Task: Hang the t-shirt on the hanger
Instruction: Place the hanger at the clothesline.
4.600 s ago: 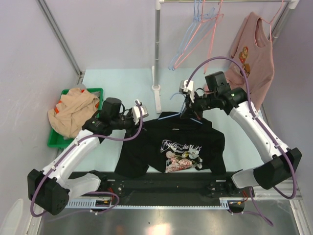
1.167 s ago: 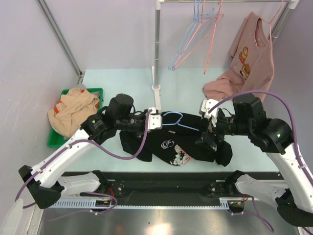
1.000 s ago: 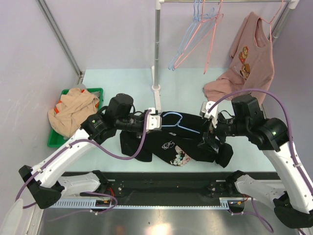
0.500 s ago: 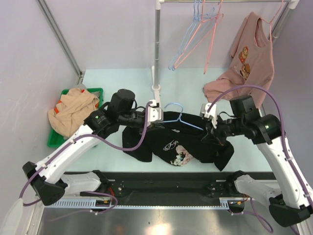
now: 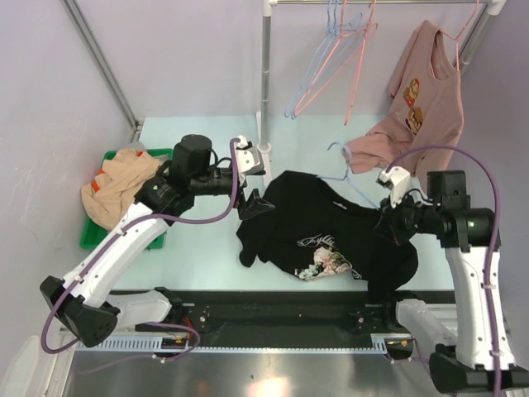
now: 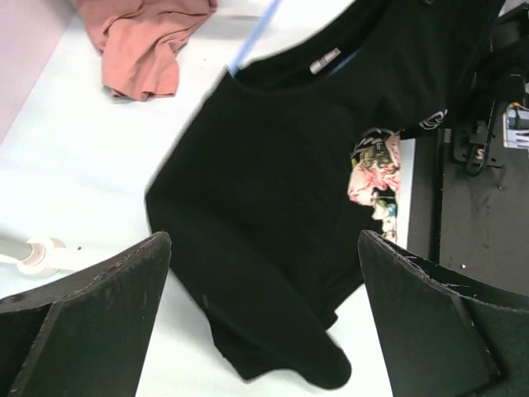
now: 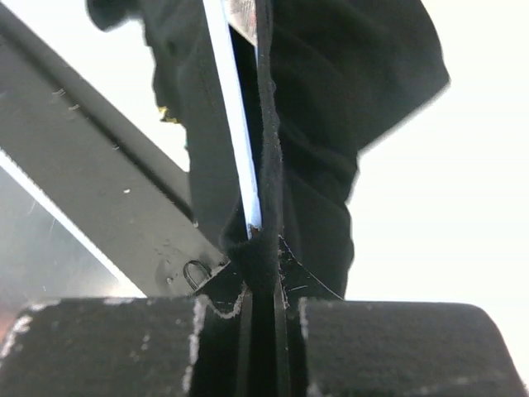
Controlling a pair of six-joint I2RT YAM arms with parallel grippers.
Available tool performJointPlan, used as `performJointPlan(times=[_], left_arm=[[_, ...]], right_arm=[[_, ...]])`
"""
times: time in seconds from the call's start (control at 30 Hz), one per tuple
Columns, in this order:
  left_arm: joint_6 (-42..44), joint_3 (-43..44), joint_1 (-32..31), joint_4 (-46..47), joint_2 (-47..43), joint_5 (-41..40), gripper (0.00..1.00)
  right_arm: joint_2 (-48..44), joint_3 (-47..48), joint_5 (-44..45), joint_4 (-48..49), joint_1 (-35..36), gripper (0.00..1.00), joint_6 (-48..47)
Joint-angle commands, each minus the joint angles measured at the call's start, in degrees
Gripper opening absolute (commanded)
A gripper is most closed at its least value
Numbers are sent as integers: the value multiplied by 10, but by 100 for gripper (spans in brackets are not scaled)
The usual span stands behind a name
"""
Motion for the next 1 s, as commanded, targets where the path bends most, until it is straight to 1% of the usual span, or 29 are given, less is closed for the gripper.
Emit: performJointPlan(times=[0.0,0.07,0.1,0.23,0.3,0.33,0.37,0.47,0.5,0.53,0.57,0.6,0.7,0.8,0.83,0.9,0.93,0.97], left_arm=[[-19,10,6,28,-22,-5,100],[-24,5,6,30,-24,-9,100],[-25,2,6,31,-25,-10,100],[-26,-14,6,39,-35,-16,100],[-27,-21,6,39,-40,-18,100],[-26,-26,6,39,-43,-19,100],[-26,-28,6,39,-47,-21,100],[-28,-40,6,45,-54,-31,100],[-29,-42,6,46,-57,-36,100],[-30,-48,6,51,-57,-40,100],[-34,-52,6,52,-60,-41,100],[-36,-55,6,54,-63,-43,100],[-40,-62,6,61,-68,-44,100],[-41,-70,6,66,-78,-49,100],[-40,-74,6,66,-84,-52,100],[-40,-81,6,67,-92,-55,100],[-38,-90,6,67,-99,-54,100],[-36,-94,6,68,-105,-55,100]], right_arm=[[33,-2,28,-19,-106,0,7],[42,-2,39,-14,-149,0,2],[51,-1,39,-8,-200,0,-3],[81,21,-4,28,-314,0,-25],[106,67,-21,45,-344,0,-17],[134,86,-36,52,-362,0,-12],[147,133,-39,70,-368,0,-2],[205,211,-52,91,-372,0,25],[219,260,-58,96,-370,0,34],[233,289,-56,100,-369,0,56],[262,311,-51,110,-357,0,65],[274,351,-37,115,-350,0,73],[323,393,8,139,-320,0,91],[381,464,49,149,-292,0,109],[396,512,60,149,-286,0,116],[445,561,87,142,-271,0,136],[461,607,93,146,-268,0,151],[482,625,100,150,-264,0,159]])
